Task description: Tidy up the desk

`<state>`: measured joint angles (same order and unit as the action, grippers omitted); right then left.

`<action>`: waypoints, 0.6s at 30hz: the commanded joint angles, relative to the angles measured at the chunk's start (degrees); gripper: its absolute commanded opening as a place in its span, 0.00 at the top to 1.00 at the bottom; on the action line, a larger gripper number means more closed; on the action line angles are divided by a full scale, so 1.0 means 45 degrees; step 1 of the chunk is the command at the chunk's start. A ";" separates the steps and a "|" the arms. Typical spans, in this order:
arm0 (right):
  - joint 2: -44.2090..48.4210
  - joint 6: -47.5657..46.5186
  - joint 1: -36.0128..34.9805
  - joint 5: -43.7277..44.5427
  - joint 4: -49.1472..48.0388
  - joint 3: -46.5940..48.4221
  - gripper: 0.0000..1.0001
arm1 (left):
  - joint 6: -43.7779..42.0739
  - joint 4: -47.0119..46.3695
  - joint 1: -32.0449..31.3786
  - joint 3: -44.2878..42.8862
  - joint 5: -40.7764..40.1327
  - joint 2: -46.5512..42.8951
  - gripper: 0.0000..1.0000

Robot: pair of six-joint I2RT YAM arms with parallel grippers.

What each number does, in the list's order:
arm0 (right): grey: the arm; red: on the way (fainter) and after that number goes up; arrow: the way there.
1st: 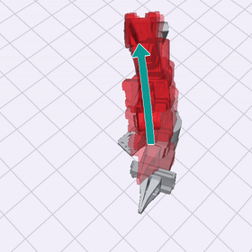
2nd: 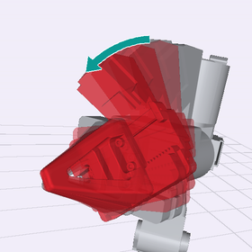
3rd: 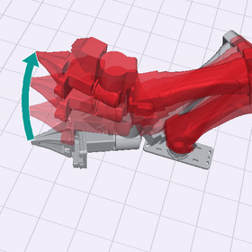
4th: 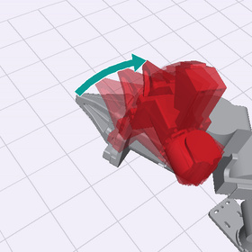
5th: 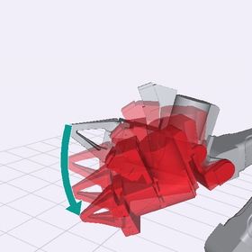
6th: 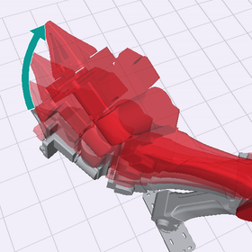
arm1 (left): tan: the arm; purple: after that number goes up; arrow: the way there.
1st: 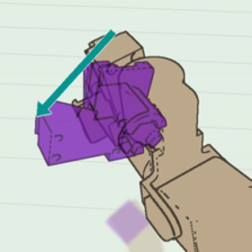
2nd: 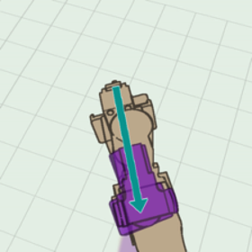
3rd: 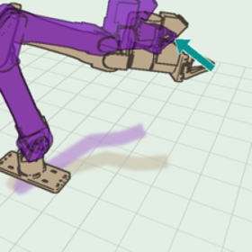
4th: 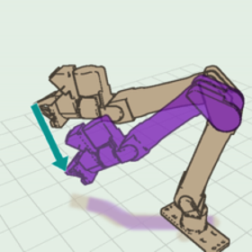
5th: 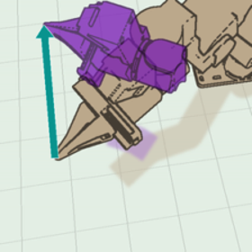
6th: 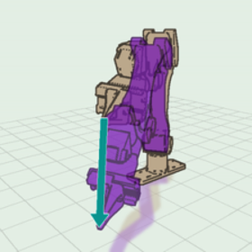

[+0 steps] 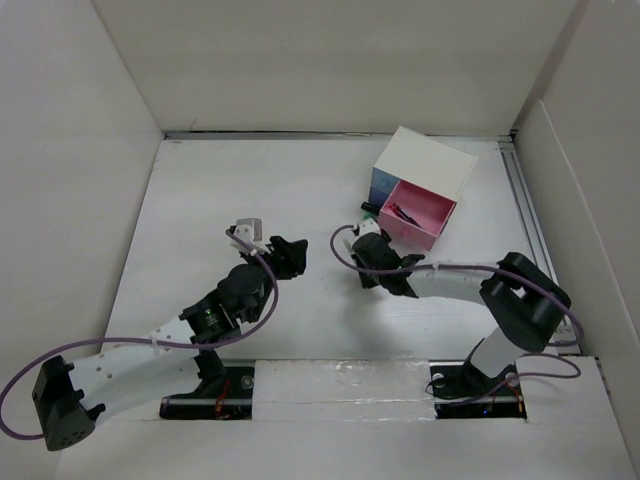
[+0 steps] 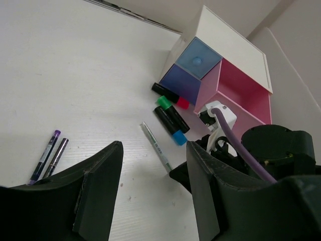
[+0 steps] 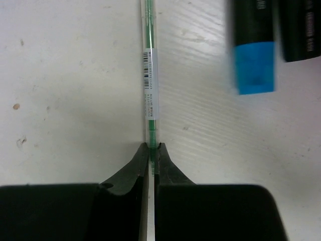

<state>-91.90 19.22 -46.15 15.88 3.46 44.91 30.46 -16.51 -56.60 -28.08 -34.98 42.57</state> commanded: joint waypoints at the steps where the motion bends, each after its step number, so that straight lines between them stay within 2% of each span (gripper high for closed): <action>1: 0.0361 0.0044 -0.0719 0.0318 0.0128 -0.0134 1.00 | -0.0108 -0.0490 0.0038 0.0126 -0.0292 -0.0104 0.51; 6: 0.2913 0.0143 -0.1987 0.0611 0.1472 -0.0038 1.00 | -0.0030 -0.0452 0.0038 0.0145 -0.0546 -0.0045 0.52; 9: 0.4265 -0.0032 -0.1990 0.0864 0.2410 0.0352 1.00 | 0.0009 -0.0490 0.0038 0.0145 -0.0527 -0.0026 0.53; 11: 0.5922 -0.0247 -0.1836 0.1564 0.3151 0.0916 1.00 | -0.0010 -0.0529 0.0038 0.0165 -0.0488 0.0033 0.53; 12: 0.5929 -0.0364 -0.1834 0.1724 0.3427 0.0919 1.00 | -0.0011 -0.0530 0.0038 0.0165 -0.0488 0.0052 0.53; 18: 0.6887 -0.1534 0.1189 0.1980 0.3977 0.2208 1.00 | 0.0067 -0.0608 0.0038 0.0126 -0.0235 0.0384 0.53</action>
<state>-61.34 16.10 -45.58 22.06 18.31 52.07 30.55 -17.06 -56.60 -27.73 -36.14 43.97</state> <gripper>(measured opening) 0.048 0.469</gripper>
